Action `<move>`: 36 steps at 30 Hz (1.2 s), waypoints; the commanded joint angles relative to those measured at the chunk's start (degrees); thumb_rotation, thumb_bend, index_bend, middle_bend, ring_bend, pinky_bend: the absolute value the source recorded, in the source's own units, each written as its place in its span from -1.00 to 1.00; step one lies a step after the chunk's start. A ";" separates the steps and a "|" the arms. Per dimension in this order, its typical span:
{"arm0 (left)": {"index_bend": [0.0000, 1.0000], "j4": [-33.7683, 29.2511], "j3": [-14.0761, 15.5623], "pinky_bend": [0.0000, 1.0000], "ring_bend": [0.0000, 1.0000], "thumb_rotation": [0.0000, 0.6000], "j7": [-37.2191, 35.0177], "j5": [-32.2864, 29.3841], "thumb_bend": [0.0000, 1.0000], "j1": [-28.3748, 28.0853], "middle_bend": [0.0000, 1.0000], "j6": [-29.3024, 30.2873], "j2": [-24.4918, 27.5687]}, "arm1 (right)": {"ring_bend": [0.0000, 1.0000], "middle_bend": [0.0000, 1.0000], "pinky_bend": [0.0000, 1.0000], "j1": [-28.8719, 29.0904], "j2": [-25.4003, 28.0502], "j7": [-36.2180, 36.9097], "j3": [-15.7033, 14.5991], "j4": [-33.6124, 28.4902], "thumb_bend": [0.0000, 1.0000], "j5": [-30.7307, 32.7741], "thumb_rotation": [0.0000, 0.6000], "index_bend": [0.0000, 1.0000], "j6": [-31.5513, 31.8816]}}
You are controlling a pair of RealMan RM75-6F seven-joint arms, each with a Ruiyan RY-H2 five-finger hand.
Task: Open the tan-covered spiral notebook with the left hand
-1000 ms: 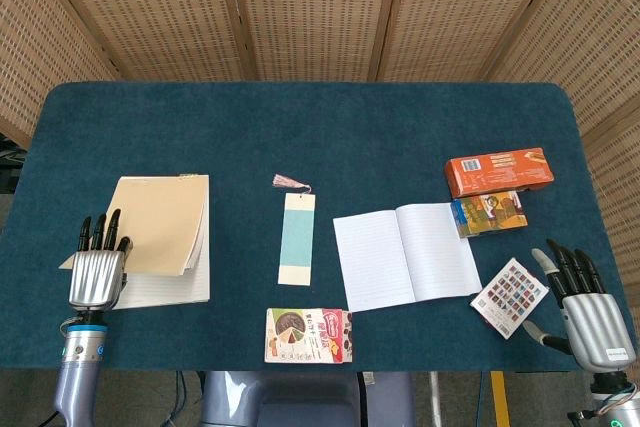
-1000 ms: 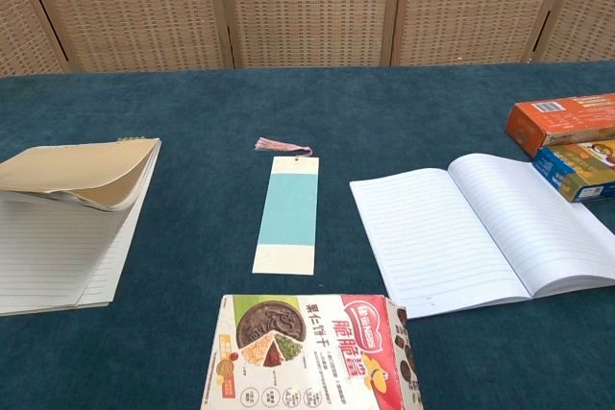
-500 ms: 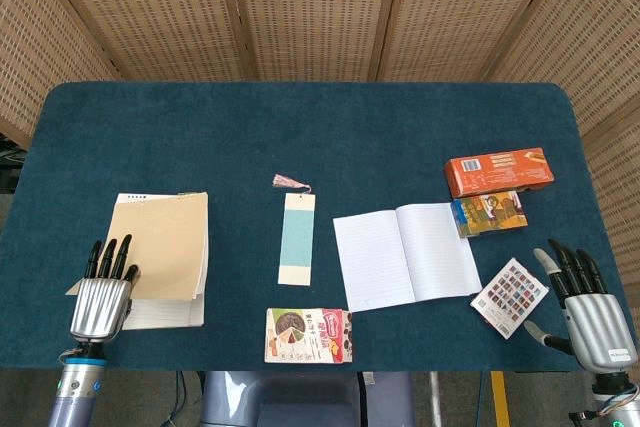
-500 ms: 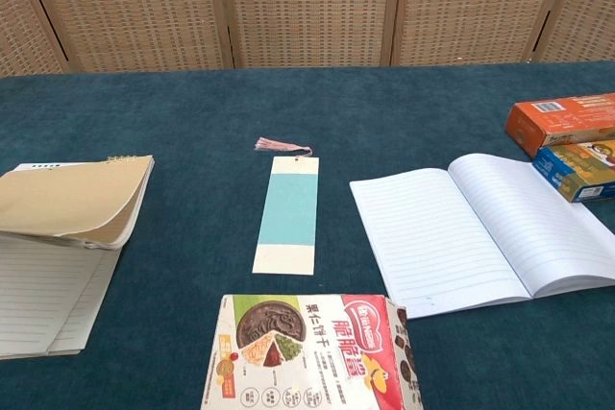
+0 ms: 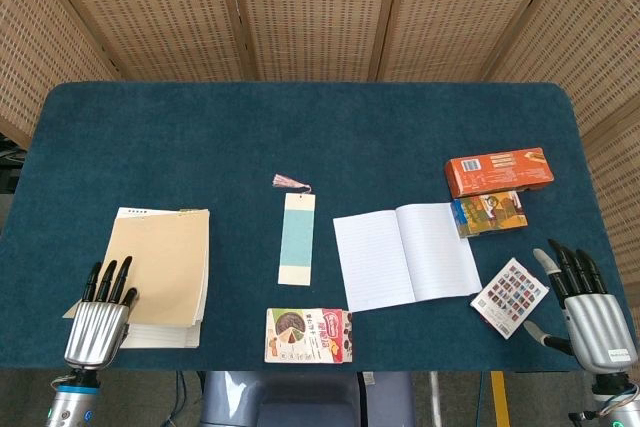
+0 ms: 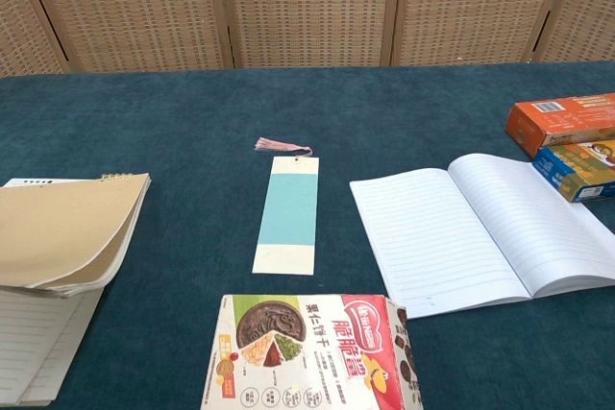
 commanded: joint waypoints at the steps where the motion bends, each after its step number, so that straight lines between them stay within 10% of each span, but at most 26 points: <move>1: 0.53 0.10 0.90 -1.00 -1.00 1.00 -0.24 0.98 0.31 0.90 -1.00 0.34 0.27 | -1.00 -1.00 -1.00 -0.01 -0.01 -0.05 0.01 0.01 -0.79 0.04 1.00 -1.00 0.00; 36: 0.54 -0.31 7.30 -1.00 -1.00 1.00 -2.17 11.75 0.30 9.64 -1.00 2.34 4.09 | -1.00 -1.00 -1.00 -0.11 0.03 -1.00 -0.28 -0.48 -0.79 -0.23 1.00 -1.00 -0.21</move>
